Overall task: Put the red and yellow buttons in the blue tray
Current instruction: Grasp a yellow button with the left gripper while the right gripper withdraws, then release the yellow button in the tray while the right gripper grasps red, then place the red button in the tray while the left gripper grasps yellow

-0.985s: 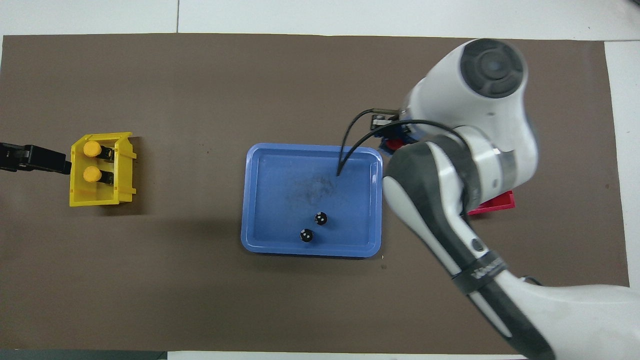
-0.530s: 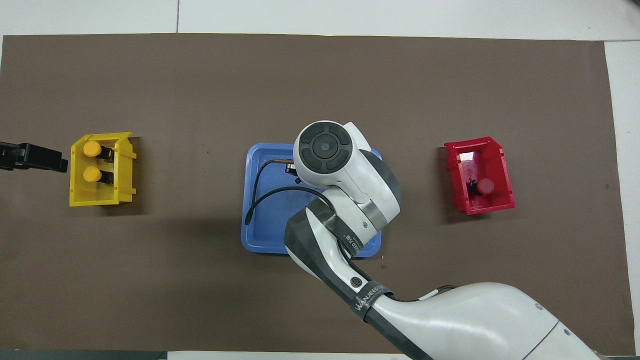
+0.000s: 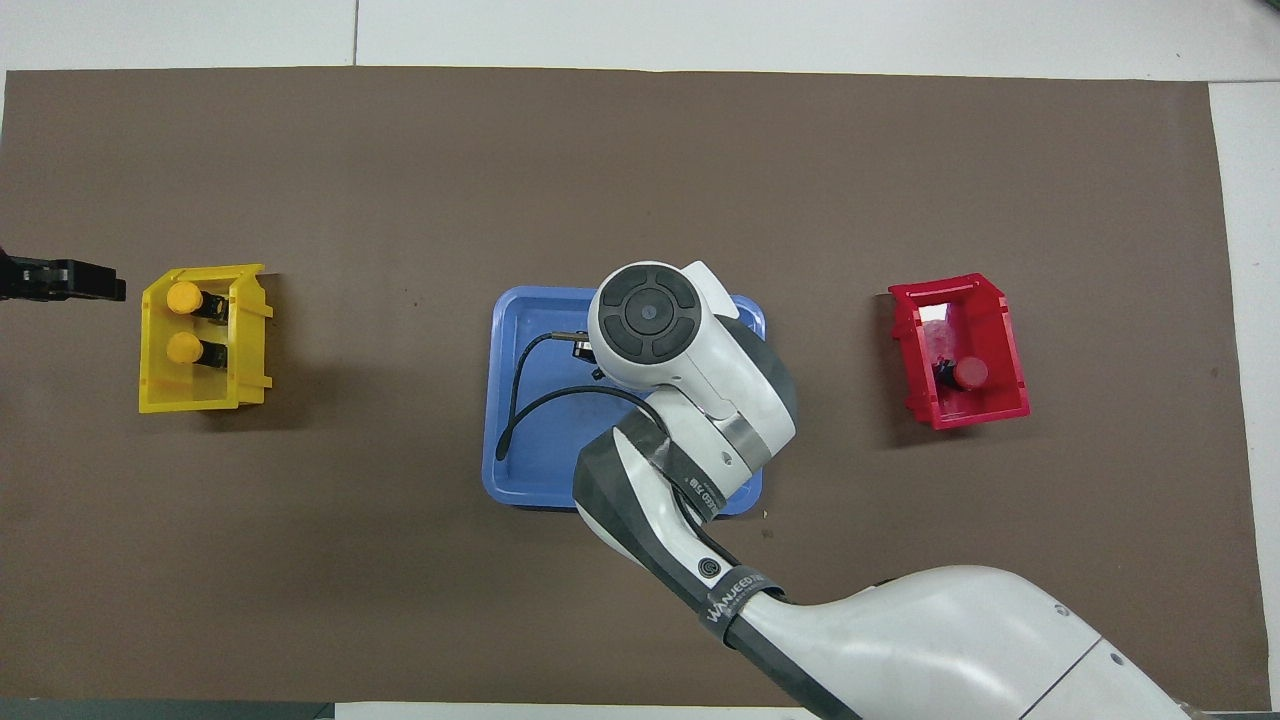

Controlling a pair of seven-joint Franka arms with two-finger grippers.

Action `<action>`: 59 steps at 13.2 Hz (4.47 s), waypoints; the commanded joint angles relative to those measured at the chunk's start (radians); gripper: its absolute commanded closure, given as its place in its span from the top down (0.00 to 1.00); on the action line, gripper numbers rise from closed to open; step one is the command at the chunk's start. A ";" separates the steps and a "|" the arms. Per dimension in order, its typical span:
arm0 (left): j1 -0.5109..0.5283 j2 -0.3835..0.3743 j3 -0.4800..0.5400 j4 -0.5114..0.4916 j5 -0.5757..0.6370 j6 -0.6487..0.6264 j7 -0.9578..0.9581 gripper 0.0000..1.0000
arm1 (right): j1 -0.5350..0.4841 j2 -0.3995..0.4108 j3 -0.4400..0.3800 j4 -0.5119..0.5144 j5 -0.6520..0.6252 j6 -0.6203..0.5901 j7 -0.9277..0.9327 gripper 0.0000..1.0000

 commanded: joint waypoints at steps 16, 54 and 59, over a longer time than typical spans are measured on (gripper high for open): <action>-0.036 0.103 -0.001 -0.101 -0.005 0.201 -0.082 0.66 | -0.606 -0.466 0.003 -0.535 0.119 0.096 -0.905 0.75; -0.707 0.154 0.002 0.030 -0.074 0.045 -0.930 1.00 | -0.341 -0.318 0.010 -0.123 0.162 -0.155 -0.444 0.27; -0.483 0.048 0.000 0.073 0.035 -0.199 -0.744 1.00 | -0.231 -0.315 0.009 -0.250 0.161 0.030 -0.309 0.27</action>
